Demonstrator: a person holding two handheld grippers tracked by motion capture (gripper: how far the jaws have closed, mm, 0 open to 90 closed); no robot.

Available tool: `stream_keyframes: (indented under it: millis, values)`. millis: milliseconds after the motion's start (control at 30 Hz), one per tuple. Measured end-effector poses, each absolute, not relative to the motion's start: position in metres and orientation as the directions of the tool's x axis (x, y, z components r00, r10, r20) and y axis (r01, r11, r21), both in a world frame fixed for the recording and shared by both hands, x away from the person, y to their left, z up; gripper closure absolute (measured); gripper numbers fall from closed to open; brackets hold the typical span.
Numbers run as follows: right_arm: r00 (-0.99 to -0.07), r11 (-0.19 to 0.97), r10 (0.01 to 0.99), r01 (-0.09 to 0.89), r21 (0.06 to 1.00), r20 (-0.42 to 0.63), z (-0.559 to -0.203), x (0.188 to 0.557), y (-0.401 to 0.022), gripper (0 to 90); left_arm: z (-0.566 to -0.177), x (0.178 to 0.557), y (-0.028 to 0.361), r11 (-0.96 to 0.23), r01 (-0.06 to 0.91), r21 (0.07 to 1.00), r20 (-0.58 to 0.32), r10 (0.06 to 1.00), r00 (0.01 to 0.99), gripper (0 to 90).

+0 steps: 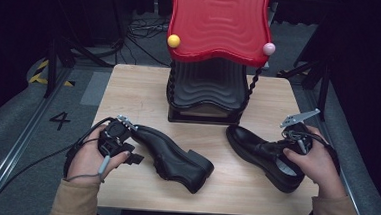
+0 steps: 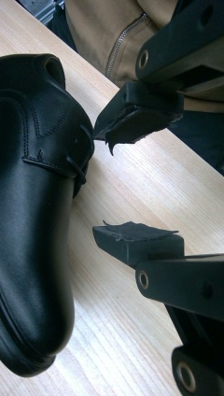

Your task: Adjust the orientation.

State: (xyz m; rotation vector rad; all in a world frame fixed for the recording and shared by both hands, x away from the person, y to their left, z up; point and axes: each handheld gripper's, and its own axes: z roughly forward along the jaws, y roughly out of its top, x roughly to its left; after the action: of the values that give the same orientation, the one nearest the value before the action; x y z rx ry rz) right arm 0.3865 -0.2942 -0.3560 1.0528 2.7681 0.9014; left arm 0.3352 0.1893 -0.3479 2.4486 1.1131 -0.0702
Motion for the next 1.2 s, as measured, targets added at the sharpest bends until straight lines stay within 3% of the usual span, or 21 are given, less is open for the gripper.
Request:
stream_keyframes:
  millis: [700, 1200]
  values:
    - [-0.875, 0.716, 0.453, 0.472, 0.515, 0.173, -0.367, 0.379, -0.190, 90.0, -0.348, 0.336, 0.185, -0.581, 0.718, 0.383, -0.225, 0.696, 0.682, 44.3]
    - [-0.903, 0.753, 0.389, 0.427, 0.501, 0.184, -0.383, 0.375, -0.153, 90.0, -0.347, 0.335, 0.182, -0.588, 0.712, 0.385, -0.219, 0.691, 0.689, 44.5]
